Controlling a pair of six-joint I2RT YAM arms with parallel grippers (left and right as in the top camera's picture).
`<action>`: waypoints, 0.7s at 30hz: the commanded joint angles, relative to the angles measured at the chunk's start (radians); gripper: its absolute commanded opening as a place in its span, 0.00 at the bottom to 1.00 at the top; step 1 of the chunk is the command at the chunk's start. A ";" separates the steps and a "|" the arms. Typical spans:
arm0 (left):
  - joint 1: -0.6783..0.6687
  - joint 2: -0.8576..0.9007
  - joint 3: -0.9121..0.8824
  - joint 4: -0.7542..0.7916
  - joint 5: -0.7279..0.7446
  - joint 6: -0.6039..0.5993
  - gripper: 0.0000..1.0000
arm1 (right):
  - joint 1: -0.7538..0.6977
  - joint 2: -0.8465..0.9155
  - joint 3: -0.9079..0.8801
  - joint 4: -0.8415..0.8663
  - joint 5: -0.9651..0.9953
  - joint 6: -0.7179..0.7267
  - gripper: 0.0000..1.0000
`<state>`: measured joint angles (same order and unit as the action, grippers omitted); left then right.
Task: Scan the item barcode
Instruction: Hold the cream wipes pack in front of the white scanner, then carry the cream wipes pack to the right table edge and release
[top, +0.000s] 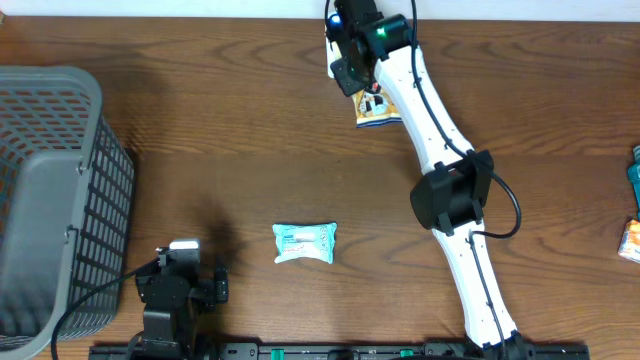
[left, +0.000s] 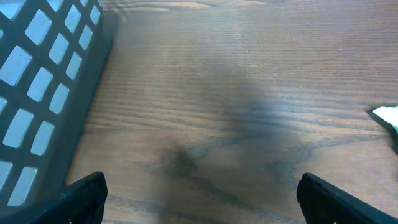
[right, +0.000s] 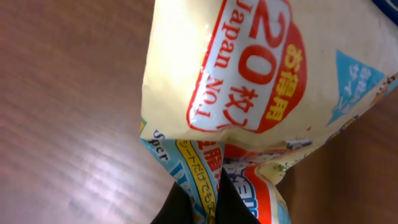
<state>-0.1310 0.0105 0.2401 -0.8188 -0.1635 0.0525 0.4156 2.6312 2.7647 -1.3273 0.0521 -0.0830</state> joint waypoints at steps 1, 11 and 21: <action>0.003 -0.005 -0.008 -0.011 -0.006 0.006 0.98 | 0.011 -0.019 0.089 -0.074 -0.010 -0.008 0.01; 0.003 -0.005 -0.008 -0.011 -0.006 0.006 0.98 | -0.056 -0.163 0.145 -0.342 0.108 0.072 0.01; 0.003 -0.005 -0.008 -0.011 -0.006 0.006 0.98 | -0.297 -0.196 0.099 -0.371 0.261 0.192 0.01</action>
<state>-0.1310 0.0105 0.2401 -0.8185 -0.1635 0.0521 0.1818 2.4550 2.8792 -1.6958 0.2508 0.0517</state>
